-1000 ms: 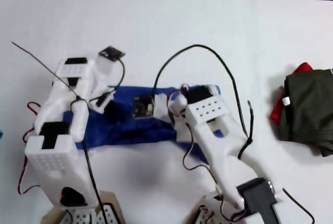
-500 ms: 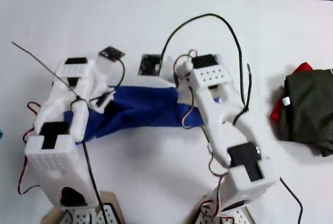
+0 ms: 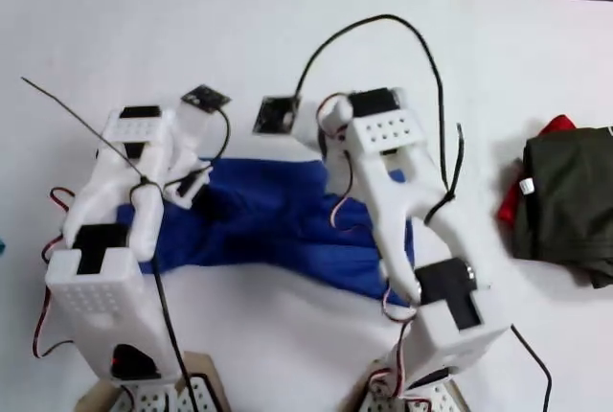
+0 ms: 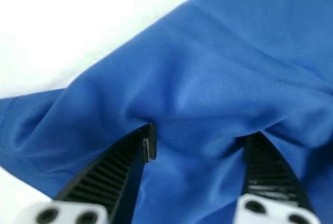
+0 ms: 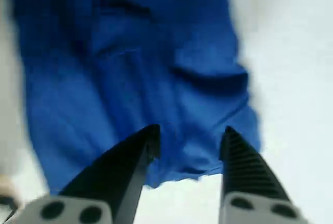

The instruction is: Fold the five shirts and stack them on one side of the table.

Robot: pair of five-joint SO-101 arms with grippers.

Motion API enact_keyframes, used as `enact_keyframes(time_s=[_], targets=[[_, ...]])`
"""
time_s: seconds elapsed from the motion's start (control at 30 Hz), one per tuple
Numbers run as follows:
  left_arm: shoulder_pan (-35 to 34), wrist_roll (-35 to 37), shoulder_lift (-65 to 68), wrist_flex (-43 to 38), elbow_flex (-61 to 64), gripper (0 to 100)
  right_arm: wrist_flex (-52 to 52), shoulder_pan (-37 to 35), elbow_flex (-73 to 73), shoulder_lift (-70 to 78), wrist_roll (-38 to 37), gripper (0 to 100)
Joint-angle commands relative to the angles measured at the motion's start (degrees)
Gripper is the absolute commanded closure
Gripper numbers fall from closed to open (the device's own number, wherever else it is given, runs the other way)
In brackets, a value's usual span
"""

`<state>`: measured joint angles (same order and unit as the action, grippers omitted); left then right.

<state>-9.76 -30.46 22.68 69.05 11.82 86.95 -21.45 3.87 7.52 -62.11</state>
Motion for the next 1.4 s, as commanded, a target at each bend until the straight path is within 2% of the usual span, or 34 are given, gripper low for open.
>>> enact_keyframes(time_s=[0.0, 0.27, 0.67, 0.8, 0.97, 1.03, 1.13, 1.37], targets=[[0.18, -0.09, 1.05, 0.79, -0.04, 71, 4.44, -4.09, 6.68, -10.59, -0.18, 84.6], [0.18, -1.76, 1.14, 0.79, -0.04, 71, 2.77, -12.35, 30.07, -28.44, -0.26, 81.8], [0.18, -1.76, 1.14, 0.79, -0.04, 71, -12.53, -12.26, 46.51, -25.19, 0.18, 81.6], [0.18, -1.85, 1.14, 0.79, 0.04, 71, -17.89, -11.74, 46.86, -21.32, 0.09, 81.6], [0.18, -1.93, 1.14, 0.79, 0.04, 71, -23.52, -7.60, 44.66, -15.25, -0.18, 82.0], [0.18, -1.93, 1.14, 0.79, 0.04, 71, -23.60, -5.85, 42.73, -12.88, -0.18, 85.2], [0.18, -1.93, 1.14, 0.79, 0.04, 71, -23.16, -3.56, 39.56, -11.12, 0.00, 98.6], [0.18, -1.93, 1.14, 0.79, 0.04, 71, -16.84, -0.31, 29.45, -11.03, -0.18, 97.7]])
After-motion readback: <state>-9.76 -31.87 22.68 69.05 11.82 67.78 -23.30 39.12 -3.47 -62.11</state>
